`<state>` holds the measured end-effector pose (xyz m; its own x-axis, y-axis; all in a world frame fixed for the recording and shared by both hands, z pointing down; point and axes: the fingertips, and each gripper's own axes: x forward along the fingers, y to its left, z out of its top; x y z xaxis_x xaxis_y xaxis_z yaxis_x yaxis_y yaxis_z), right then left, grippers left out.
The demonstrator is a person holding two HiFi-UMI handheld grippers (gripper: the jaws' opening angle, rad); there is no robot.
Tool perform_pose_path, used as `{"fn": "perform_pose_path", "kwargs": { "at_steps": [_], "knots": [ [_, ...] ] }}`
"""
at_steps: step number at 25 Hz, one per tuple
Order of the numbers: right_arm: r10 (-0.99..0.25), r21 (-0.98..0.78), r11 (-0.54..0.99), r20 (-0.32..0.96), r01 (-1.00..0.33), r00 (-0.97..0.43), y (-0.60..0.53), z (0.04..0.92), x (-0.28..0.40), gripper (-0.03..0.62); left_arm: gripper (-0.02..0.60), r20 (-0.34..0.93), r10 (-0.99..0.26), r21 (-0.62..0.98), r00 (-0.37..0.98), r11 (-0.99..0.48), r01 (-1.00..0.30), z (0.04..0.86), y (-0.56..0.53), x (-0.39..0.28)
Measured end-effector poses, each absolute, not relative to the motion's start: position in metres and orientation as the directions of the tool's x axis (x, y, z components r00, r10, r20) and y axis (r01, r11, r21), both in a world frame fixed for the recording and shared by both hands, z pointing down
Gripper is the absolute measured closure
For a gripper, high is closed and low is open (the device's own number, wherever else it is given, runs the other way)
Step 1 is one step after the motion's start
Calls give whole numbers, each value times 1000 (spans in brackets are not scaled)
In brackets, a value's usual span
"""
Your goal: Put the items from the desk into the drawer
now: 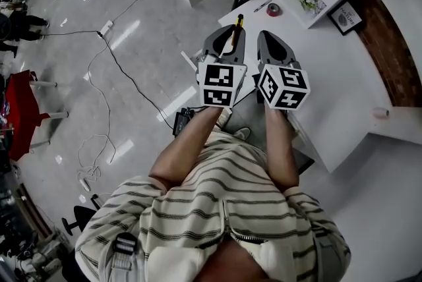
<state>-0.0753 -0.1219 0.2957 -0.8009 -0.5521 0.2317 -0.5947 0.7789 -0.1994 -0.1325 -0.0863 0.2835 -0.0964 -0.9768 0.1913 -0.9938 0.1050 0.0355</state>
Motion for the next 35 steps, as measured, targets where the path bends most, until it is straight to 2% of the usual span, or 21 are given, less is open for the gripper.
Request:
{"fn": "perform_pose_path", "kwargs": {
  "at_steps": [17,35],
  "knots": [
    [-521,-225,776,298,-589,-800,-122,330,-89,583,515,259,-961,67,-101,122,-990,317,-88,-144],
    [-442,-276,759,446,-589,-779,-129,416,-110,583,515,410,-907,144,-94,166,-976,403,-100,-164]
  ]
}}
